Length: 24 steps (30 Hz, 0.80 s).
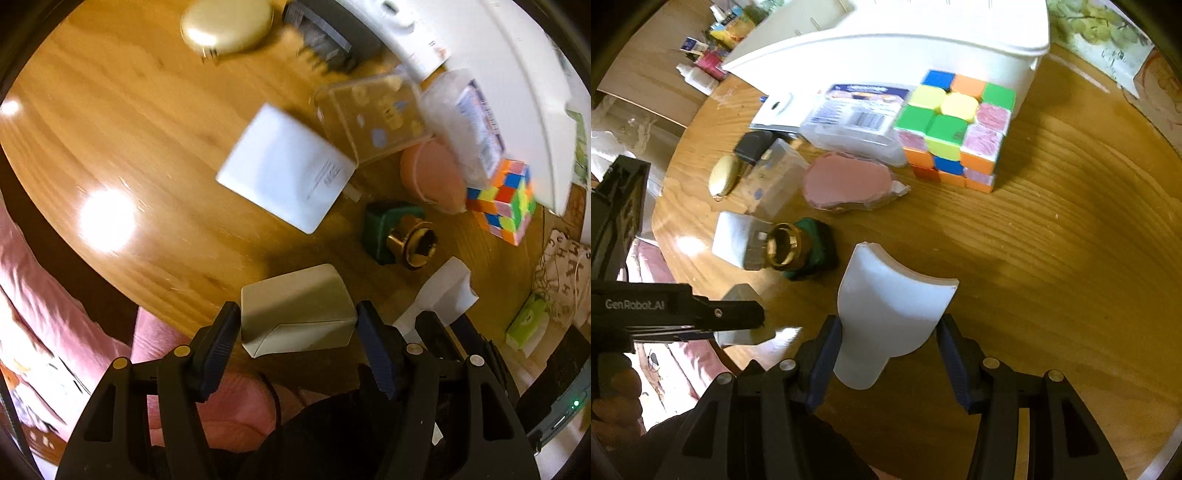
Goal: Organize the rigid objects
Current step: 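Lift both held items and carry them over the white bin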
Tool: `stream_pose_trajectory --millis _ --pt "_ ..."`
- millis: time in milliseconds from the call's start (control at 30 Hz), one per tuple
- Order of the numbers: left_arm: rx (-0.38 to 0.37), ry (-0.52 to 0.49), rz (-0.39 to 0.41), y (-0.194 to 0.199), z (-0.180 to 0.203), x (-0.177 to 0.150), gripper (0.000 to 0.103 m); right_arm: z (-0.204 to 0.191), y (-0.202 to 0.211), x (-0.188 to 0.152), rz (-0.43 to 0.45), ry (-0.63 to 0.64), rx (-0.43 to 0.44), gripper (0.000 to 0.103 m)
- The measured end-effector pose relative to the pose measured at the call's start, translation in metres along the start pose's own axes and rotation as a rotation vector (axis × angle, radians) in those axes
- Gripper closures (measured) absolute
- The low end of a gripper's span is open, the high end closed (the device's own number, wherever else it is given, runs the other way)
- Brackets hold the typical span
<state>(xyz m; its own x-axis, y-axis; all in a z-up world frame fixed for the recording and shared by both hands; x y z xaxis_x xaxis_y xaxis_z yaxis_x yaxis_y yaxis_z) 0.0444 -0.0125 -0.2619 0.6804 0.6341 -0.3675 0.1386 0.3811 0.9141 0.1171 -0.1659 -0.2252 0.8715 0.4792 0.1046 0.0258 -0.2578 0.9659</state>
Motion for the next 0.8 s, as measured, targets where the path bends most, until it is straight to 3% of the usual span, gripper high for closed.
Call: stream_pose_trajectory --millis 267,400,800 --pt "0.081 -0.112 0.097 0.032 -0.001 0.003 0.035 -0.027 0.029 -0.009 0.081 0.042 0.021 0.049" --pt "0.100 -0.172 0.118 0.052 -0.002 0.024 0.035 -0.043 0.038 -0.003 0.125 0.037 0.015 0.049" --pt "0.070 -0.377 0.243 0.121 -0.007 0.073 0.035 -0.120 0.033 0.030 0.219 -0.055 -0.052 0.049"
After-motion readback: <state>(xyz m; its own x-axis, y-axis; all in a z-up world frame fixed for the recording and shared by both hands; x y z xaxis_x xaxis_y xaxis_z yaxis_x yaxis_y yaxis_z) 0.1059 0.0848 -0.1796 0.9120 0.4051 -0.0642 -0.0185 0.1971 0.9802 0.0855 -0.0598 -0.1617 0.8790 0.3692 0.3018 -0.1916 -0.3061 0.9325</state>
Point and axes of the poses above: each gripper's, at about its wrist camera, not at the fingertips, and y roughly against the way its jaws point, z to its right, x to its top, the point moved 2 cm from there along -y, roughly the way its jaws point, and after that the axes turned 8 degrees about y, right-handed, at the moved point
